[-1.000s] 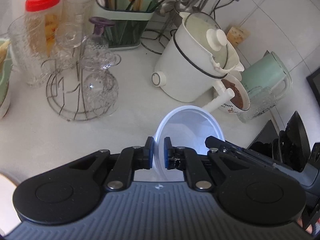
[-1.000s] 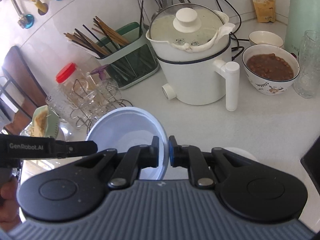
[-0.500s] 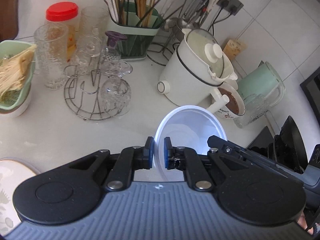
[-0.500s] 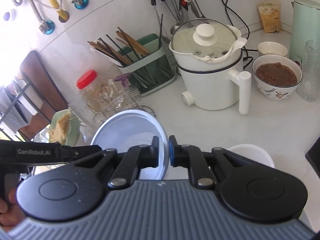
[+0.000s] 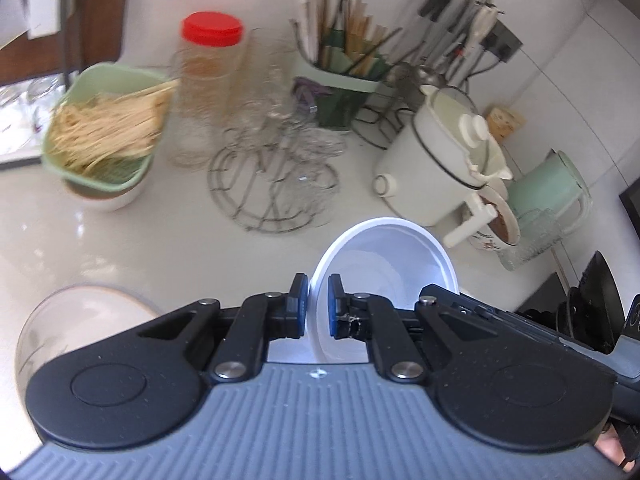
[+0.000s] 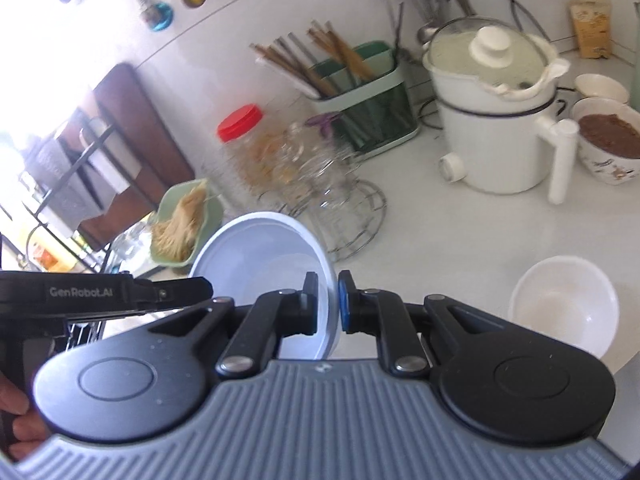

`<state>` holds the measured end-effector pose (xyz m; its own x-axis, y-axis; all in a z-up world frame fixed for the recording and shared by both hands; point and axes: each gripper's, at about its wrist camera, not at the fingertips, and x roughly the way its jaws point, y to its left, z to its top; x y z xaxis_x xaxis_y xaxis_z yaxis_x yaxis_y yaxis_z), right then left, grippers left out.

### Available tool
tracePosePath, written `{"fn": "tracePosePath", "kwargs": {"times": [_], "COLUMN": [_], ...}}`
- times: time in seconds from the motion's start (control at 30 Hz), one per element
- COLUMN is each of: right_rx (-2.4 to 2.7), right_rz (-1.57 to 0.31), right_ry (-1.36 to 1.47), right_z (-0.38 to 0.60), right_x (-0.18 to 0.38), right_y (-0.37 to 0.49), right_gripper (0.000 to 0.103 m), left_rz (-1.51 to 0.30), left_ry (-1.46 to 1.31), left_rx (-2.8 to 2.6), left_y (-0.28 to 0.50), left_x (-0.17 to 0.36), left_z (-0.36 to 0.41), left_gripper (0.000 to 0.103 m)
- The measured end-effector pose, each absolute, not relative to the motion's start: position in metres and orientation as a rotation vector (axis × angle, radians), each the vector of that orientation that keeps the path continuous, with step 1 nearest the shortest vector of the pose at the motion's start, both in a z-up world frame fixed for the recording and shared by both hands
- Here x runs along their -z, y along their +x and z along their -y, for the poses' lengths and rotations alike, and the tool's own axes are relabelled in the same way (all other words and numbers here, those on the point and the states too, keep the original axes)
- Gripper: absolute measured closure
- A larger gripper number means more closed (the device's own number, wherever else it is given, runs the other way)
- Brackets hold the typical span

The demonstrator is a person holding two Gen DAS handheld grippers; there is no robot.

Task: Organize plates and bowls
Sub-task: 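Lift the white plastic bowl with both grippers toward the bowl by the plates, then lower the white plastic bowl into the other white bowl with both grippers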

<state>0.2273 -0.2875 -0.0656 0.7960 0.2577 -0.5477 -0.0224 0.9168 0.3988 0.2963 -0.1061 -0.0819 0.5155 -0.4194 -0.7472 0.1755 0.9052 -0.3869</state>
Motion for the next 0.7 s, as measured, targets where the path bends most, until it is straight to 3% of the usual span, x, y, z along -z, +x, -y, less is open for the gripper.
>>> {"fn": "tracePosePath", "kwargs": {"times": [0.7], "right_rx": [-0.185], "right_rz": [-0.834], "right_ry": [0.364], "right_z": [0.241], "right_x": [0.131], "right_y": [0.238], "right_gripper": [0.088], "left_rz": [-1.155], "left_ry": [-0.164], "left_rx": [0.243], "left_y": [0.285], "left_x": [0.158], "left_z": [0.083], "left_gripper": [0.093]}}
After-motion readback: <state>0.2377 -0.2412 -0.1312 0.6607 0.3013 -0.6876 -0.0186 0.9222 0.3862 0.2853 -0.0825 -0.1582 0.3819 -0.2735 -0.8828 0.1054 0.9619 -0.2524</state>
